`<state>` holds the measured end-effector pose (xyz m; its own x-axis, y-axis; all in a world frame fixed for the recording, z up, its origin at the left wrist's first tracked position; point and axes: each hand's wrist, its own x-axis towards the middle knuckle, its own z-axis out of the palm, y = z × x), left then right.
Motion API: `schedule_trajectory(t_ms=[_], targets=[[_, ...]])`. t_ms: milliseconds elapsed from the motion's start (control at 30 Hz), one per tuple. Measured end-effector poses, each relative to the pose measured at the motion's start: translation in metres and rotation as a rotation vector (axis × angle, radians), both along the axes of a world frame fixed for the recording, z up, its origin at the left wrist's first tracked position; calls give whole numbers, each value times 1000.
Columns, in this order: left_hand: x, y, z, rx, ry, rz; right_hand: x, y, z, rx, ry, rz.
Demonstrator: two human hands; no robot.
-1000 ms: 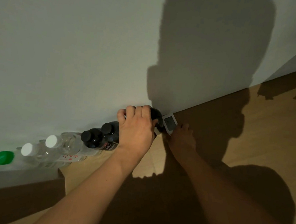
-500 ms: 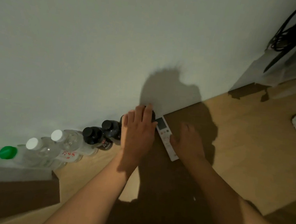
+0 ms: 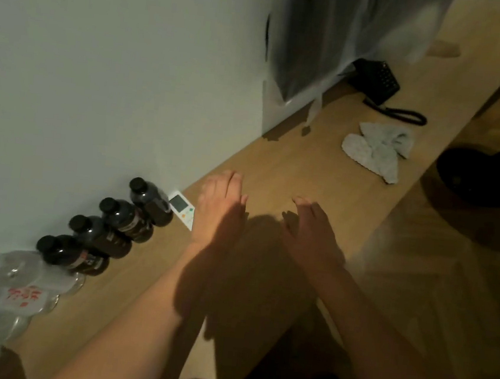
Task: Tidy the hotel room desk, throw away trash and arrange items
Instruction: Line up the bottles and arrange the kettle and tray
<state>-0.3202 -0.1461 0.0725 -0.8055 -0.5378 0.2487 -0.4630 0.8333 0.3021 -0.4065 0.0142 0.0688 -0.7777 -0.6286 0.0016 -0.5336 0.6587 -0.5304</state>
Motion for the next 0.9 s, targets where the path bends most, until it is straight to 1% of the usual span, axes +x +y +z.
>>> schedule_trajectory(t_ms=[133,300,400,533,667,733,833,900], targets=[[-49,81,9,-24,5,-101,-35,83,17,-32,16,-94],[-124,204,12,-39,-16,-257,-90,216,24,-92,18,-288],[-166,273,14,-51,-22,-354,-117,292,23,-111,56,-374],[-215,354,22,-56,35,-508,-144,378,26,-190,51,-502],[-261,406,30,-104,67,-611,-172,434,31,-200,61,-618],[-284,426,32,-108,68,-656,-187,455,36,-201,35,-664],[-318,450,35,-99,69,-681,-211,480,43,-222,-12,-697],[-344,462,34,-81,61,-688,-233,492,46,-195,4,-697]])
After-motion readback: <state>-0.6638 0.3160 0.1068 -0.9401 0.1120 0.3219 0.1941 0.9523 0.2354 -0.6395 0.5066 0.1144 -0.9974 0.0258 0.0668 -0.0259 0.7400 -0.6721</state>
